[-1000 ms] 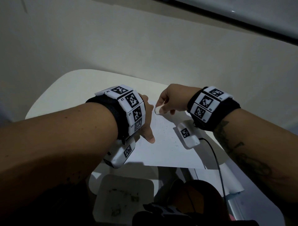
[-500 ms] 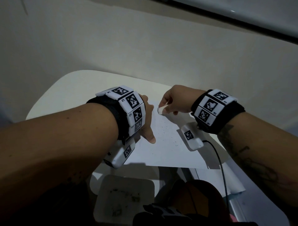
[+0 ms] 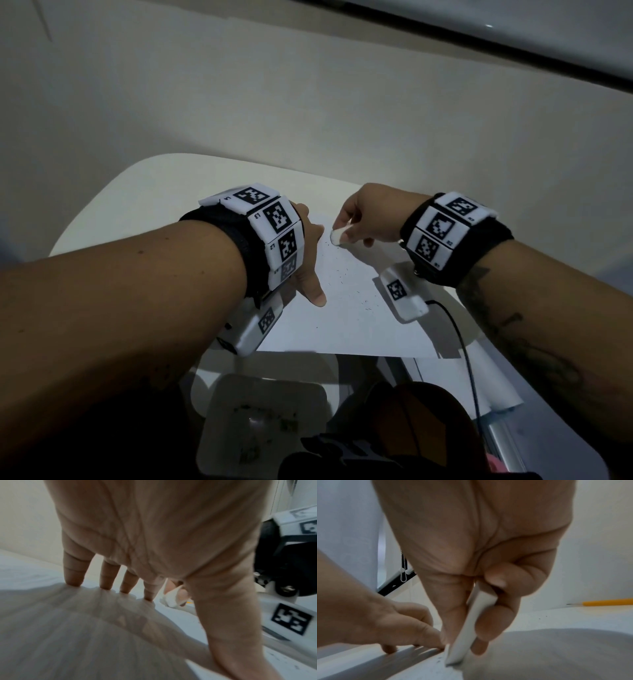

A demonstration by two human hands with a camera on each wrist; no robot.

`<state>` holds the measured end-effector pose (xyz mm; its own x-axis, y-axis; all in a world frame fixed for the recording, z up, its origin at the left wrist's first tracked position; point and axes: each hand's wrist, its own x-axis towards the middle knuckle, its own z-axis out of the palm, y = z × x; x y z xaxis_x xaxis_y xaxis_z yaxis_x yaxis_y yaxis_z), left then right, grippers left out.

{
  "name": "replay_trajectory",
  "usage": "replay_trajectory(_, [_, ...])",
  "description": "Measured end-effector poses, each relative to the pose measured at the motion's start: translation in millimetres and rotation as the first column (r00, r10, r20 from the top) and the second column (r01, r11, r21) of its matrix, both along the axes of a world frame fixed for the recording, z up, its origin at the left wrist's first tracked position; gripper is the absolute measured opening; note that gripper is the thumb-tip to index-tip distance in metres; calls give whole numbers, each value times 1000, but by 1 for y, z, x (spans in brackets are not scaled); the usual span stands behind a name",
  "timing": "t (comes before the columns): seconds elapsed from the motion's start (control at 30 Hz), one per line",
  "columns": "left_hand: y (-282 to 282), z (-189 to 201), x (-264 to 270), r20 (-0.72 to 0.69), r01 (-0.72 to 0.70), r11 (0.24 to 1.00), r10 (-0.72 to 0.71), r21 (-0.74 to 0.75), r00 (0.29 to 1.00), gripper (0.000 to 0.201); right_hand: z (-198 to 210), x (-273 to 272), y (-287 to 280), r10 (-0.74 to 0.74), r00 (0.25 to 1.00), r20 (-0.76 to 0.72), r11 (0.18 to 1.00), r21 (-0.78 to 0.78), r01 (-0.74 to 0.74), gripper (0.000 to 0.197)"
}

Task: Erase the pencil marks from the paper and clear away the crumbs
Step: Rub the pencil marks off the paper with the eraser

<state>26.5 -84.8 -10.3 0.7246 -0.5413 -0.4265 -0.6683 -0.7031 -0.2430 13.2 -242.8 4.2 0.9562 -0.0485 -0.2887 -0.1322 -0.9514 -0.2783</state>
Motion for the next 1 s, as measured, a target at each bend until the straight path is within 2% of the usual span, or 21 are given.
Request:
replay_trajectory(0.1, [-2, 1, 0, 0, -7, 1000, 7, 18, 1000, 117, 6, -15, -5, 78, 990, -119, 996, -26, -81, 12])
replay_trajectory(0.17, [-3, 2, 0, 0, -5, 1000, 5, 15, 1000, 118, 10, -17, -5, 82, 986, -142, 994, -59, -91, 13])
replay_trajectory(0.3, [-1, 2, 0, -1, 5, 1000, -5, 1, 1000, 121, 7, 0, -2, -44, 998, 55, 999, 4, 44, 11])
replay_trajectory(0.37, [-1, 2, 0, 6, 6, 1000, -6, 1, 1000, 121, 3, 5, 1, -44, 996, 72, 999, -2, 44, 13])
replay_trajectory(0.47, [-3, 1, -2, 18, 13, 1000, -13, 10, 1000, 120, 5, 0, 0, -13, 1000, 10, 1000, -15, 13, 13])
replay_trajectory(0.63, [-4, 0, -1, 17, -2, 1000, 2, 17, 1000, 121, 15, -13, -3, 76, 977, -197, 990, -102, -97, 15])
replay_trajectory(0.7, [-3, 1, -1, 8, -11, 1000, 11, 5, 1000, 125, 15, -8, -1, 44, 993, -109, 993, -105, -55, 15])
replay_trajectory(0.8, [-3, 2, -3, 14, -2, 1000, 2, -1, 1000, 122, 11, 3, 5, -33, 998, 61, 999, -28, 35, 14])
replay_trajectory(0.9, [-4, 2, -4, 30, 4, 1000, -4, 8, 1000, 120, 6, 6, 6, -31, 999, 40, 999, -36, 33, 14])
replay_trajectory(1.0, [-6, 2, -3, 27, 2, 1000, -3, 25, 1000, 122, 10, -3, 3, 10, 999, -50, 998, -54, -12, 13])
